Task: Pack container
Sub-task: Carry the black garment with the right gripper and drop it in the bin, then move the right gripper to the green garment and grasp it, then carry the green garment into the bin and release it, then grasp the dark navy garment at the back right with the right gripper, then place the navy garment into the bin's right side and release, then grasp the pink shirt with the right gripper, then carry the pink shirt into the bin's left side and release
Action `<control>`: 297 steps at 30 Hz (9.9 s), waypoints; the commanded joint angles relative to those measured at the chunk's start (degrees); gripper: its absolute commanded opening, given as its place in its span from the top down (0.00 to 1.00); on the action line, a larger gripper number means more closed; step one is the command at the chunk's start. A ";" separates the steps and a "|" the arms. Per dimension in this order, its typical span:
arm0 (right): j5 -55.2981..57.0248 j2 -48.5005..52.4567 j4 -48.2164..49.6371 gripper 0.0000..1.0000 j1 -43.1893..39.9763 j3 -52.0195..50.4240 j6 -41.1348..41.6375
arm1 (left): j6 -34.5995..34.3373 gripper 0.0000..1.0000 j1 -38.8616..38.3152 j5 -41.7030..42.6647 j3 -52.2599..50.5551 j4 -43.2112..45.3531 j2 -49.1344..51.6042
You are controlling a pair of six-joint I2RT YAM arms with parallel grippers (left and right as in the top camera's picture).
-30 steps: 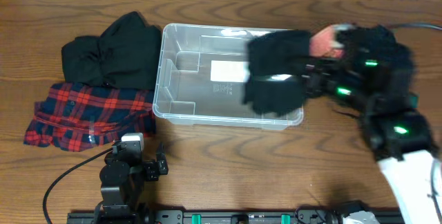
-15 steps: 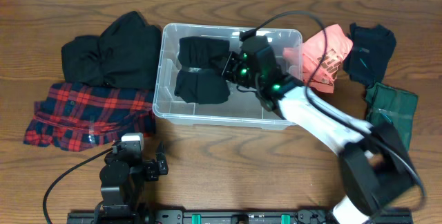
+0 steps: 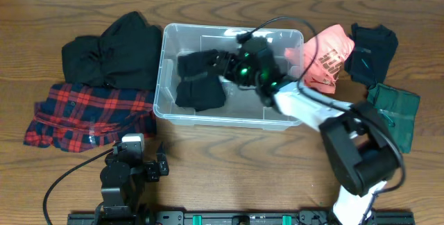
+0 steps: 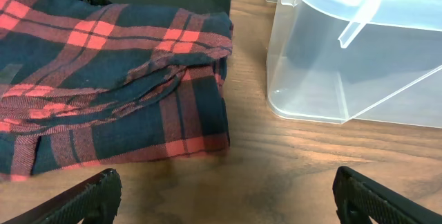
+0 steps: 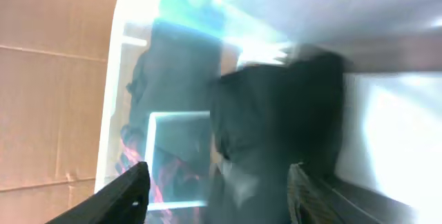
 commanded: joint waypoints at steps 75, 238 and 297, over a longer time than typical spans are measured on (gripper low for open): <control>-18.34 -44.96 -59.23 0.99 -48.00 0.04 -38.23 | 0.59 0.02 -0.20 0.11 -0.52 0.02 -0.35; 25.46 -35.76 -44.81 0.53 -13.79 -0.79 -26.95 | 0.59 0.02 -0.20 0.11 -0.52 0.02 -0.35; -11.98 -35.89 -40.63 0.99 -39.54 -0.70 -29.00 | 0.59 0.02 -0.20 0.11 -0.52 0.02 -0.35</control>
